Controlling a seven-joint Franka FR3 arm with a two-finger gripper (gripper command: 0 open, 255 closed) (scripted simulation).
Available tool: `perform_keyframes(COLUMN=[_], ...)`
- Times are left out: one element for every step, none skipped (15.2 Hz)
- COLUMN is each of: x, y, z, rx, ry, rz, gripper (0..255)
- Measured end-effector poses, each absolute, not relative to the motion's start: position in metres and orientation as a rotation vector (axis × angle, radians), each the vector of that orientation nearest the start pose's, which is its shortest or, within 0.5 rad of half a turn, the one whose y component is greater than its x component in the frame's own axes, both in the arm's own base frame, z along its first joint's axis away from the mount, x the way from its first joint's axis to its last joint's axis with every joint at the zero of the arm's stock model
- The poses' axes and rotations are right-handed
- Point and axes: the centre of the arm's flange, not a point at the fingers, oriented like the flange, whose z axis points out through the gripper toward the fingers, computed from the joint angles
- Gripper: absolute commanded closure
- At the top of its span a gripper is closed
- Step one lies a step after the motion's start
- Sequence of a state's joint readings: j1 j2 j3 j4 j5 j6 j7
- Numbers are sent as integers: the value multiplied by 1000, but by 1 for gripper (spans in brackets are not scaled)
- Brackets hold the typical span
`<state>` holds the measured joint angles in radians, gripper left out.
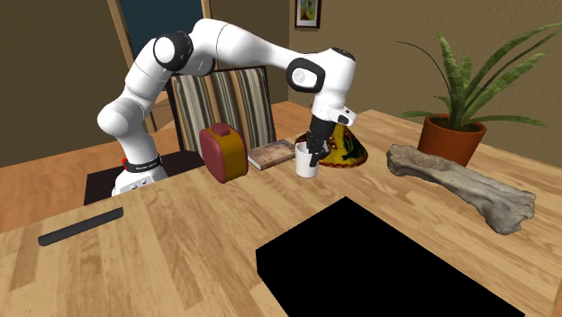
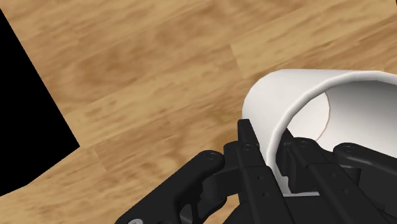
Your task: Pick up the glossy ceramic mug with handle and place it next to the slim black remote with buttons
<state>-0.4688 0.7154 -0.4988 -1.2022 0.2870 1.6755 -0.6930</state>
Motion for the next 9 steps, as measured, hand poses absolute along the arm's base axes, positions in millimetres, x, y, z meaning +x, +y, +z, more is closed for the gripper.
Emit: perform_keyframes(x=[502, 501, 500, 501, 501, 501, 501, 501, 502], y=[-516, -516, -515, -516, -515, -516, -516, -516, -515], z=[383, 389, 394, 399, 404, 409, 414, 419, 425], rx=[-3020, -3020, -3020, -3020, -3020, -3020, -3020, -3020, -3020], ry=[378, 378, 378, 378, 378, 378, 378, 378, 378], rz=[219, 219, 219, 219, 219, 219, 219, 219, 219], gripper=[255, 255, 255, 255, 255, 255, 255, 255, 255])
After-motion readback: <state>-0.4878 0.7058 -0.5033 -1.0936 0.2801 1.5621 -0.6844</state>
